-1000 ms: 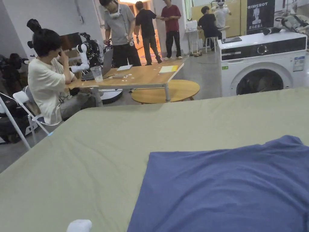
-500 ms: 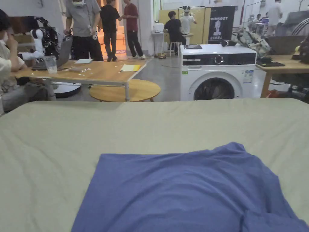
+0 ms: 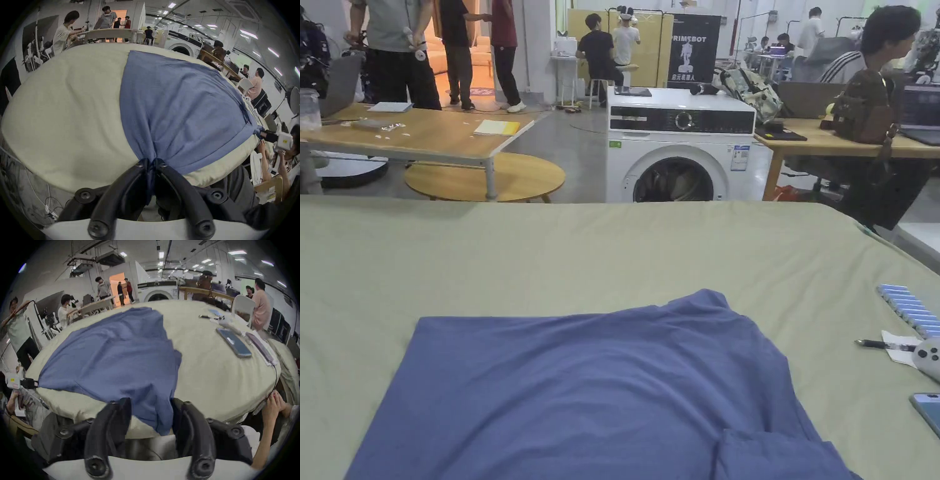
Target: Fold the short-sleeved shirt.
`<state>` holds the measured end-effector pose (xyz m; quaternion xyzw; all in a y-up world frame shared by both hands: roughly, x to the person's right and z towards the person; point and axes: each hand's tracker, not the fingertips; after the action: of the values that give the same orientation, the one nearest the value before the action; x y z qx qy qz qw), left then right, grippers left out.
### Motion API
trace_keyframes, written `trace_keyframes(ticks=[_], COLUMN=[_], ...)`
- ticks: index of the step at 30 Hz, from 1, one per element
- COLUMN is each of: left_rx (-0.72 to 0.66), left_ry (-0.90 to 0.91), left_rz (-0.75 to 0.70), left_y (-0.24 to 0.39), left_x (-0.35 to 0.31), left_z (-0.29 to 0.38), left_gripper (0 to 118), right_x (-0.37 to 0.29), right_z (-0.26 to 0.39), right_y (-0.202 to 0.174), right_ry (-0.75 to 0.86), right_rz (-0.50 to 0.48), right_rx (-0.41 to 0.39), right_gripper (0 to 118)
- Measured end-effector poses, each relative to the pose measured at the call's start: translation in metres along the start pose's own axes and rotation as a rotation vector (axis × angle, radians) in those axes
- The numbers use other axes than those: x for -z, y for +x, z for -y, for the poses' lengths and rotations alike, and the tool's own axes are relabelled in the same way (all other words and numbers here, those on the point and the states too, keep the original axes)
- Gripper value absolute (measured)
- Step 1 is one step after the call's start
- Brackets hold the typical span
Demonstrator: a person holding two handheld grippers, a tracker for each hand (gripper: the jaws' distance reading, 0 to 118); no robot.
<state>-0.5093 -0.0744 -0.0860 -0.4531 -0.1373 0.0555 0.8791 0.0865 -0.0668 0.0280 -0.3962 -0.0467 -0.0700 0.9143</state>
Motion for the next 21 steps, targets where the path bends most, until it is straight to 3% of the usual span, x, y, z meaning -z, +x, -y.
trace_keyframes(ticks=[2,3,9,13,16,21], left_rx=[-0.007,-0.011,0.019,-0.003,0.003,0.004], left_ry=[0.004,0.006,0.043,0.146,0.181,0.154], left_rz=[0.004,0.005,0.012,0.043,0.040,0.001], left_y=[0.000,0.000,0.007,-0.004,-0.002,-0.014], left_x=[0.000,-0.001,-0.015,-0.013,0.001,0.073], left_z=[0.000,0.000,-0.007,-0.054,-0.103,-0.175], left_gripper=[3,3,3,3,3,3], right_x=[0.000,-0.001,-0.013,-0.017,0.008,0.097], right_z=[0.000,-0.003,-0.022,-0.074,-0.123,-0.185], right_y=[0.000,0.000,0.001,0.005,-0.002,-0.005], right_ry=[0.044,0.036,0.046,0.111,0.119,0.069], right_rz=[-0.001,-0.029,-0.045,-0.071,-0.049,-0.006], right_rx=[-0.011,0.008,0.027,0.051,-0.007,0.007], right_gripper=[11,8,5,5,5,5])
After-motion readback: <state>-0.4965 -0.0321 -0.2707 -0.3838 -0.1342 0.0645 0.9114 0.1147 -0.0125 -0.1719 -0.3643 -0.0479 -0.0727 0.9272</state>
